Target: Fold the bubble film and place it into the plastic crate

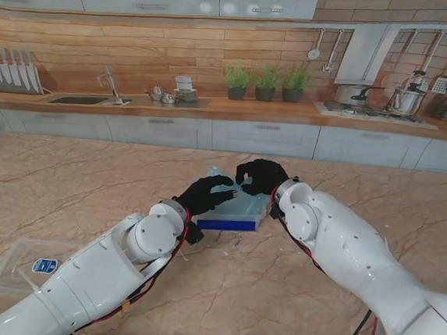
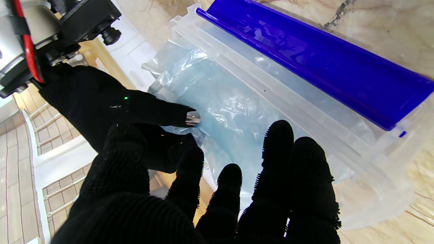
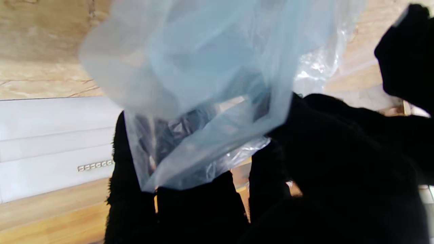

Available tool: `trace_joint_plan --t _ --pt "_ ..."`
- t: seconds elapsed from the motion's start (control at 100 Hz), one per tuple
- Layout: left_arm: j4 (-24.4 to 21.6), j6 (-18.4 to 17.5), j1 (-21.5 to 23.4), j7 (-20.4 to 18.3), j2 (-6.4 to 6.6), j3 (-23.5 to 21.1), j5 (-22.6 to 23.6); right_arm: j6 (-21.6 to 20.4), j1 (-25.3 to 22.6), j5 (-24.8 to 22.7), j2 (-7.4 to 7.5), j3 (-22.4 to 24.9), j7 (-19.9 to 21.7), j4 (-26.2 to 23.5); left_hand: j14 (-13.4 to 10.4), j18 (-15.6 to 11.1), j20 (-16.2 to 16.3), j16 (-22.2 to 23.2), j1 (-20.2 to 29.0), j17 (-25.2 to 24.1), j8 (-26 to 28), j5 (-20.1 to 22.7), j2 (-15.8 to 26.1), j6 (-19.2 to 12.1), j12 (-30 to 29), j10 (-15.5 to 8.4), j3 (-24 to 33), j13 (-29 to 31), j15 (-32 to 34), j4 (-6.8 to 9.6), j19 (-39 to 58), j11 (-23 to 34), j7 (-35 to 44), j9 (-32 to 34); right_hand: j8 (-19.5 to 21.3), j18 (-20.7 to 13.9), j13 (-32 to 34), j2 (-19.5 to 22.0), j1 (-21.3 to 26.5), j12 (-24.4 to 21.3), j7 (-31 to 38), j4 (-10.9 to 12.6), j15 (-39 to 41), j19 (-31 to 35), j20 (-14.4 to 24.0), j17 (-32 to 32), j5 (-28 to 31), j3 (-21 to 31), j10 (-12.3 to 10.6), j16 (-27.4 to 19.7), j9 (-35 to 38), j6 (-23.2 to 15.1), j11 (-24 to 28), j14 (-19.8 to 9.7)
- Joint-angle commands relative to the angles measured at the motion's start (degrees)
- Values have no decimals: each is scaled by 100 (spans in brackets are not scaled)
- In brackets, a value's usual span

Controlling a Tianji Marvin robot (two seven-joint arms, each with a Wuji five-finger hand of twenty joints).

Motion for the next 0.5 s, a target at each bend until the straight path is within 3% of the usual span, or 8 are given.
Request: trace_joint_plan --t 0.0,0.26,0.49 --pt "-44 -5 63 0 -27 -25 -14 -117 78 37 -140 -80 -54 154 168 -83 56 34 113 69 -25 -71 234 -1 5 -29 -121 7 128 151 188 49 -42 -145 -93 -157 215 28 264 -65 189 -268 -85 226 -101 94 176 220 -80 -54 194 -223 -75 -39" --pt "-38 -127 124 96 -41 -91 -56 -699 494 276 -518 -740 -306 1119 135 -86 6 -26 135 -108 -12 -30 232 3 17 -34 -114 -112 9 154 61 68 -38 -135 -145 -418 351 160 322 -121 247 -331 -305 239 -228 274 226 383 -199 -148 331 -331 -242 -157" --pt "-27 -418 215 271 -54 -197 -84 -1013 707 184 -661 -1321 -344 1644 34 -69 -214 -231 142 -485 15 3 224 -14 42 -64 -87 -328 -378 154 -272 112 -15 -71 -182 -569 427 145 316 -136 280 -360 -369 280 -233 398 244 427 -228 -162 395 -363 -293 -186"
